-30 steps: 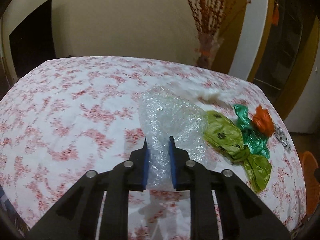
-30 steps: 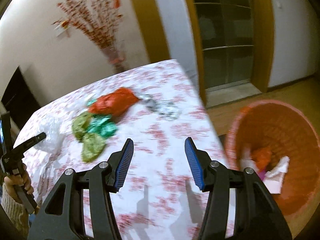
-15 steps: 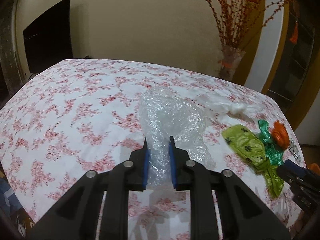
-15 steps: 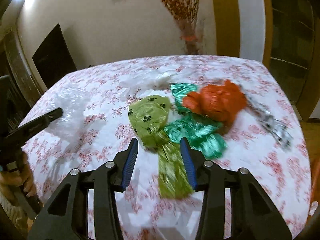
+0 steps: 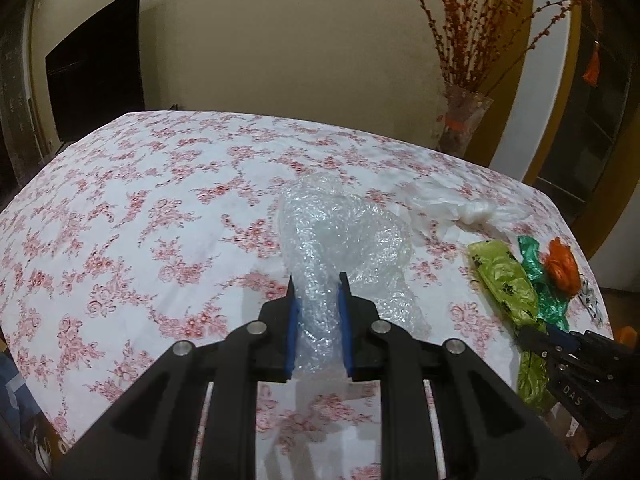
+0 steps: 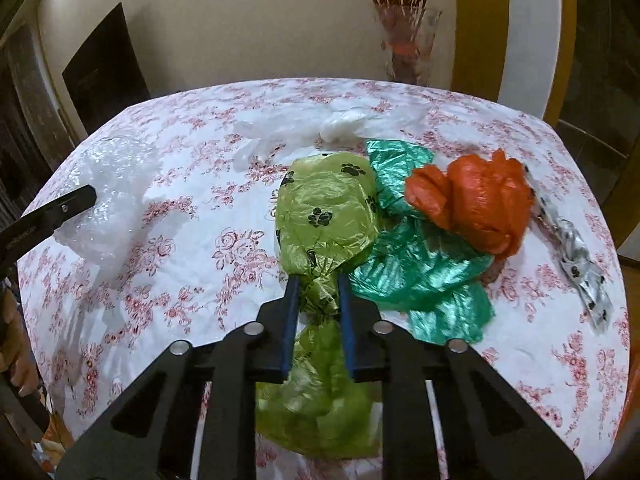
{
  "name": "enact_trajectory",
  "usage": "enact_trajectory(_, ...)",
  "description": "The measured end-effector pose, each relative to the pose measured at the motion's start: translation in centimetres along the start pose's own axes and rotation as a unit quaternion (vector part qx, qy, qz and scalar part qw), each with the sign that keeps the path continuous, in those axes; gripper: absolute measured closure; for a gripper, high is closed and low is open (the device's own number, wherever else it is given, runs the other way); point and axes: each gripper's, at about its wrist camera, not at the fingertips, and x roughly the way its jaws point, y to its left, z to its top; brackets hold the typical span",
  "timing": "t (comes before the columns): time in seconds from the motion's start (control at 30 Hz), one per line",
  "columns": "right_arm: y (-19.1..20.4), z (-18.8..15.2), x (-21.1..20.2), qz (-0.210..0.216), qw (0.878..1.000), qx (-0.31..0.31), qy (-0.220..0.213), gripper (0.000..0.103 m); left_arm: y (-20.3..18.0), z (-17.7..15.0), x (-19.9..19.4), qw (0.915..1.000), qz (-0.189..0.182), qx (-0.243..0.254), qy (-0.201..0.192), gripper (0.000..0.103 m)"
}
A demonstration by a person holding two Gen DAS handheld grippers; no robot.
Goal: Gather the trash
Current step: 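Carry the bubble wrap and green bag over the basket with both grippers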
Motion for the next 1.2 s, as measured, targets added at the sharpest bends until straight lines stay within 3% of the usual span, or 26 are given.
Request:
enact_trajectory(0.33,-2.7,-1.6,-7.5,0.006,0.997,0.036,-0.064,0.085,-4.5,-0.3,-1.3,0.9988,-0.04,0.028,-0.002,0.084)
enact_trajectory(0.63,-6.7,-3.7,-13.8,-0.032,0.988,0.081,-0.13,0.086,-10.1,-0.9,-2.8,0.9938,-0.091,0.065,-0.003,0.084)
enact_trajectory(1.03,-12.4,-6.9,-19.6,-0.129,0.963,0.135,-0.195,0.088,-19.0,-2.8,-5.2,0.9764,-0.18,0.119,-0.001,0.084)
enact_trajectory(1.2,-14.9,-8.3,-21.7,-0.17,0.949,0.16,-0.209,0.088,-23.2,-3.9,-6.3,0.964,-0.224,0.143,0.005,0.084)
